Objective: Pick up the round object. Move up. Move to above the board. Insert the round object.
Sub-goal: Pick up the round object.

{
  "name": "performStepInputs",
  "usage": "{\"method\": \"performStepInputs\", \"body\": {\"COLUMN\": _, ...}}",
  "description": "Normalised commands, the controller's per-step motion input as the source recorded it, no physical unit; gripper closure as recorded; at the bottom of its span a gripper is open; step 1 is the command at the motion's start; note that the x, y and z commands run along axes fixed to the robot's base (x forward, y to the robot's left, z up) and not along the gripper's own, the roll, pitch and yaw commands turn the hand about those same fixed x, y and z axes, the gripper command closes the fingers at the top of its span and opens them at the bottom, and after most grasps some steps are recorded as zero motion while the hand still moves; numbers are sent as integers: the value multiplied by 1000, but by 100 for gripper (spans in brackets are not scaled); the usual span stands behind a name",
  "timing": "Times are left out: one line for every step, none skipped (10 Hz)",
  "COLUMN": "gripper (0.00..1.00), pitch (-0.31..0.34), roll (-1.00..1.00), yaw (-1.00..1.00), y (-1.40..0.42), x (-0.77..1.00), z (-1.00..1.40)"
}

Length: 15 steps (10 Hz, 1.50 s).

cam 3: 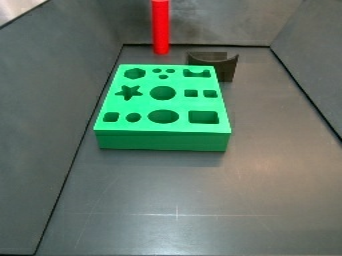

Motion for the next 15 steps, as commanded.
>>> {"method": "performStepInputs", "body": {"gripper": 0, "pitch": 0, "roll": 0, "yaw": 129, "y": -74, "x": -29, "z": -357}}
{"method": "performStepInputs", "body": {"gripper": 0, "pitch": 20, "roll": 0, "yaw": 120, "y": -37, "x": 0, "z": -329}}
{"method": "performStepInputs", "body": {"gripper": 0, "pitch": 0, "roll": 0, "yaw": 77, "y": -57, "x": 0, "z": -89}}
{"method": "performStepInputs", "body": {"gripper": 0, "pitch": -77, "roll": 0, "yaw": 29, "y": -63, "x": -283, "z": 0}}
{"method": "performStepInputs", "body": {"gripper": 0, "pitch": -27, "roll": 0, "yaw": 34, "y": -26, "x": -154, "z": -9}}
{"method": "performStepInputs", "body": {"gripper": 0, "pitch": 0, "roll": -26, "yaw": 37, "y": 0, "x": -111, "z": -226}}
{"method": "performStepInputs", "body": {"gripper": 0, "pitch": 0, "roll": -23, "yaw": 17, "y": 0, "x": -9, "z": -511}}
{"method": "performStepInputs", "body": {"gripper": 0, "pitch": 0, "roll": -73, "yaw": 17, "y": 0, "x": 0, "z": -560}}
{"method": "performStepInputs", "body": {"gripper": 0, "pitch": 0, "roll": -97, "yaw": 14, "y": 0, "x": 0, "z": -451}}
{"method": "performStepInputs", "body": {"gripper": 0, "pitch": 3, "roll": -60, "yaw": 26, "y": 0, "x": 0, "z": -286}}
{"method": "performStepInputs", "body": {"gripper": 0, "pitch": 0, "roll": -73, "yaw": 0, "y": 0, "x": 0, "z": -174}}
{"method": "performStepInputs", "body": {"gripper": 0, "pitch": 0, "roll": -46, "yaw": 0, "y": 14, "x": 0, "z": 0}}
{"method": "performStepInputs", "body": {"gripper": 0, "pitch": 0, "roll": 0, "yaw": 0, "y": 0, "x": 0, "z": 0}}
{"method": "performStepInputs", "body": {"gripper": 100, "pitch": 0, "roll": 0, "yaw": 0, "y": 0, "x": 0, "z": 0}}
{"method": "performStepInputs", "body": {"gripper": 100, "pitch": 0, "roll": 0, "yaw": 0, "y": 0, "x": 0, "z": 0}}
